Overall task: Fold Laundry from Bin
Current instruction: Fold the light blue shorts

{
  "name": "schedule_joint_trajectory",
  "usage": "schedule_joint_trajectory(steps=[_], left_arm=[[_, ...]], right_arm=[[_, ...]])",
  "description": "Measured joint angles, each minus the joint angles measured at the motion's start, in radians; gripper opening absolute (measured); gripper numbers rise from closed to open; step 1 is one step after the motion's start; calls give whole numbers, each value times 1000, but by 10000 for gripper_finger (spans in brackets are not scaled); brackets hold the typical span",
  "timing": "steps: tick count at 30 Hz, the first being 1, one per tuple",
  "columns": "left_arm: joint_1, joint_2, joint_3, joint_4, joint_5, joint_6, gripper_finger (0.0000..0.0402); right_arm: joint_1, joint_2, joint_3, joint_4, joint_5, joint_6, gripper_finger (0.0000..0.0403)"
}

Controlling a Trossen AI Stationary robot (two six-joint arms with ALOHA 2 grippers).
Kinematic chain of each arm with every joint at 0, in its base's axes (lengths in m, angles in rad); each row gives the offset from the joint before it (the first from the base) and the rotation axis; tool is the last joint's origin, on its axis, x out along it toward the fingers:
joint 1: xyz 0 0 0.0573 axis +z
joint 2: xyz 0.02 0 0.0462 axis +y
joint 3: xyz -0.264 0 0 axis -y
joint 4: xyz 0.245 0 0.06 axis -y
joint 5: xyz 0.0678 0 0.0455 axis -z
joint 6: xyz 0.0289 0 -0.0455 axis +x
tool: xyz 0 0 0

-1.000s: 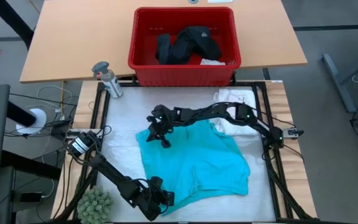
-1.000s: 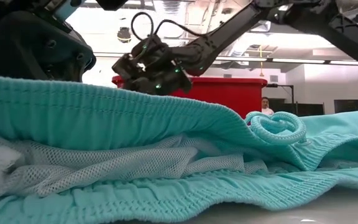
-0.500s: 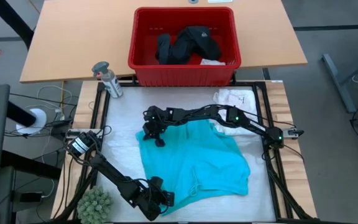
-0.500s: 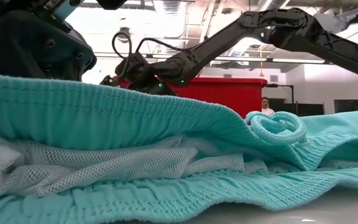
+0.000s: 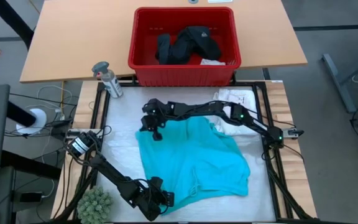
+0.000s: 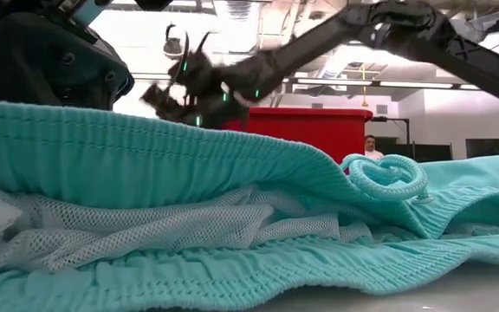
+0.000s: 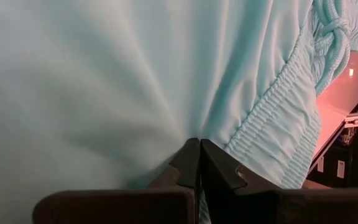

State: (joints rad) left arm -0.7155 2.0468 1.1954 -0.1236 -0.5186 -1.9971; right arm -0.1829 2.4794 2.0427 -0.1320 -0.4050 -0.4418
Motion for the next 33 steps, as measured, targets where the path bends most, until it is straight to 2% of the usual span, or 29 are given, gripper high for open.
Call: schedule_joint_trajectory(steps=[4,7,15,20,24,27,31,33], left_arm=[[1,0,0,8,-28,6,2],[0,-7,-1,15,-61,70,19],[11,-95,-2,-80,-61,224,134],[24,-186,-2,-114,-17,346,189],[27,-283,-2,-119,55,495,195],[26,-341,21,-104,98,595,185],[35,-316,104,-218,192,654,160],[40,-278,150,-309,223,650,135]], right_arm=[[0,-67,1,-64,12,-3,29],[0,-127,0,-164,10,-23,30],[41,-368,0,-394,7,-63,28],[67,-592,0,-589,11,-62,27],[88,-781,0,-745,13,-1,29],[101,-921,0,-835,13,52,29],[118,-1077,1,-918,20,156,29],[139,-1140,1,-943,50,240,29]])
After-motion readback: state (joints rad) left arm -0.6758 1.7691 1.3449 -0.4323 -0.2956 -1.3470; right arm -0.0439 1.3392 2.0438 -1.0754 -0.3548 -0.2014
